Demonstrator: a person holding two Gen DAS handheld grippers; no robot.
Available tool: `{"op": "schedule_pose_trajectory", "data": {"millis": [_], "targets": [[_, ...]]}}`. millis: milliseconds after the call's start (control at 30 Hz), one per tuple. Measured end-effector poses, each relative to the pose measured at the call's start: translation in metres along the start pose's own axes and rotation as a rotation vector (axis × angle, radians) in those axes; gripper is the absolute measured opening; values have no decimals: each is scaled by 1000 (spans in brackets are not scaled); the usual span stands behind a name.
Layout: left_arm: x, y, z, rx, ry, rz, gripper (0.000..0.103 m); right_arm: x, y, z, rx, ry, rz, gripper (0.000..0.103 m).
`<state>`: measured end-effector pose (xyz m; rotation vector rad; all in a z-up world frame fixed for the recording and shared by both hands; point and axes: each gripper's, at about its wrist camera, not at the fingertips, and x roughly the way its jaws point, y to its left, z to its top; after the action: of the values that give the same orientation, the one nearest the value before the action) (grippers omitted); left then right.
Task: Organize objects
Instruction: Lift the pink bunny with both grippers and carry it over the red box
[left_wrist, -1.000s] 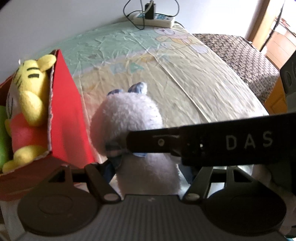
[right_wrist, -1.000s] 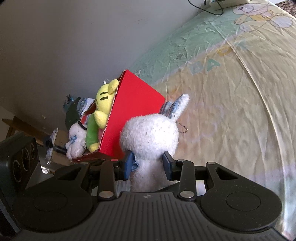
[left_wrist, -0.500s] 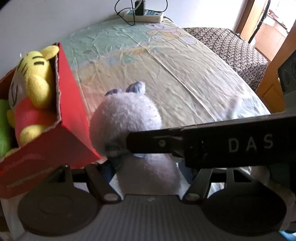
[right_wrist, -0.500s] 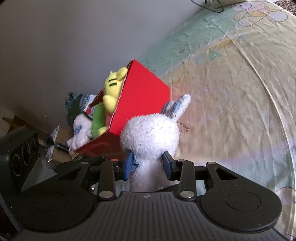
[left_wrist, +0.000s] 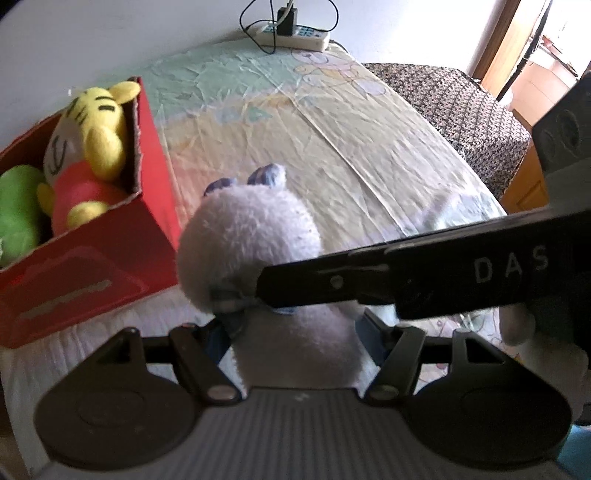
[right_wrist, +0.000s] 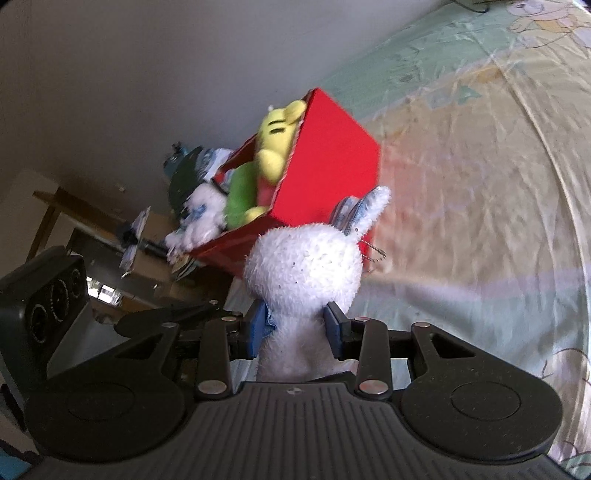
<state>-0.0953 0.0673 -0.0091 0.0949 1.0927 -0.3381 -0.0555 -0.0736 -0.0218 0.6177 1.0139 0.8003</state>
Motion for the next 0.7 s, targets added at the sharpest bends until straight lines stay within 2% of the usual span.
{"op": "schedule_pose_trajectory", "data": {"millis": [200, 367, 700], "targets": [[-21, 1, -18, -26, 0, 1, 68, 7, 18, -6, -10, 76, 62, 36], [-41, 10, -34, -62, -21, 12, 68, 31, 40, -5, -48, 123, 98, 36], [-84, 69, -61, -116, -57, 51, 68, 91, 100, -2, -131, 200, 170, 36]]}}
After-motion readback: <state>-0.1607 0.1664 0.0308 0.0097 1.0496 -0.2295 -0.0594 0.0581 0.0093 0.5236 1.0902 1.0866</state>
